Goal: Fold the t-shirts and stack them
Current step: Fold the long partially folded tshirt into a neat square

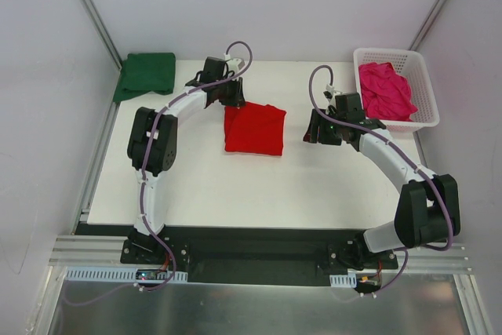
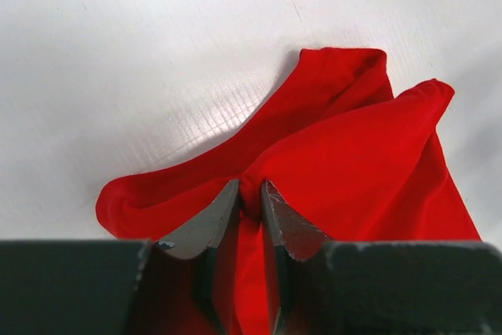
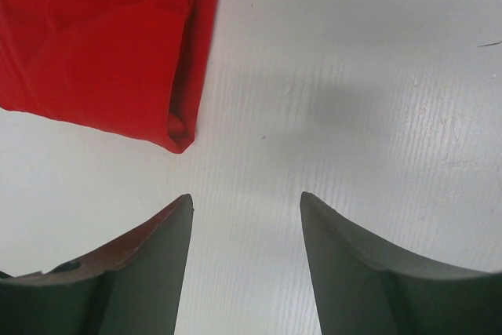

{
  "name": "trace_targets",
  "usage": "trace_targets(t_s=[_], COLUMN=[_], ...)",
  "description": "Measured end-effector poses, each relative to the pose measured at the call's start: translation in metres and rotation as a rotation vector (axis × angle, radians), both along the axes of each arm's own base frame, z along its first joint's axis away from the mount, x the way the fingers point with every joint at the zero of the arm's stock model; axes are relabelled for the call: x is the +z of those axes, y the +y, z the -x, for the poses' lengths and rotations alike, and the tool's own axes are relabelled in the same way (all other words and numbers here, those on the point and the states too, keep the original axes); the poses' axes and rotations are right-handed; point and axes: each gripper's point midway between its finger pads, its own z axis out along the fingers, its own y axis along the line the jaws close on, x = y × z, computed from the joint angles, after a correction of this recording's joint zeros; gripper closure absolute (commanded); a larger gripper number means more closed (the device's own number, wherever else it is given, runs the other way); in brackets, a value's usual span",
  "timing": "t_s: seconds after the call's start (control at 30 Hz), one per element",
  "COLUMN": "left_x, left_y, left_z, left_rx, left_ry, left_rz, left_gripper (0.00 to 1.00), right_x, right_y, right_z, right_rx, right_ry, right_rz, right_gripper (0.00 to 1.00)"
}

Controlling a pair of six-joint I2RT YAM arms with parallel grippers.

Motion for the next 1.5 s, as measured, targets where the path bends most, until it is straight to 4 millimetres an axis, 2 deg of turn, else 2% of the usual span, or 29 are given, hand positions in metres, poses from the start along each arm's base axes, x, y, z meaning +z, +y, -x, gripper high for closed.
trace_targets(t_s=[0.13,0.4,0.6,0.9,1.1,1.23,1.27,1.37,1.4,1.5], left_x=[0.0,0.0,0.002,0.014,0.025,0.021,0.018,0.014,0.014,0.014], left_y=[0.0,0.001,0.011,0.024,0.024,0.026,0.027,0.028,0.028,0.029], left_z=[0.0,-0.001,-0.005,-0.012,-0.012,-0.01,-0.009,-0.008,-0.008,-0.008], left_rx=[0.001,0.003,0.023,0.051,0.052,0.057,0.06,0.063,0.064,0.066], left_ry=[0.002,0.001,-0.003,-0.025,-0.044,-0.036,-0.032,-0.024,-0.024,-0.024], left_rz=[0.001,0.0,0.0,0.005,0.009,0.002,-0.002,-0.008,-0.009,-0.01], left_gripper=[0.92,0.92,0.92,0.92,0.92,0.93,0.93,0.94,0.94,0.94], right_x=[-0.001,-0.009,-0.011,-0.017,-0.019,-0.021,-0.021,-0.024,-0.025,-0.026], right_y=[0.0,0.001,0.002,0.003,0.004,0.007,0.008,0.012,0.014,0.021], right_z=[0.0,0.0,0.001,0.0,0.0,0.0,0.0,0.002,0.003,0.002], right_rx=[0.0,0.004,0.006,0.008,0.009,0.016,0.019,0.037,0.044,0.072], right_ry=[0.003,0.028,0.035,0.051,0.058,0.066,0.07,0.086,0.091,0.102], right_rz=[0.001,0.002,-0.002,0.0,-0.005,-0.019,-0.023,-0.04,-0.049,-0.076], right_gripper=[0.4,0.4,0.4,0.4,0.4,0.42,0.43,0.61,0.76,0.99])
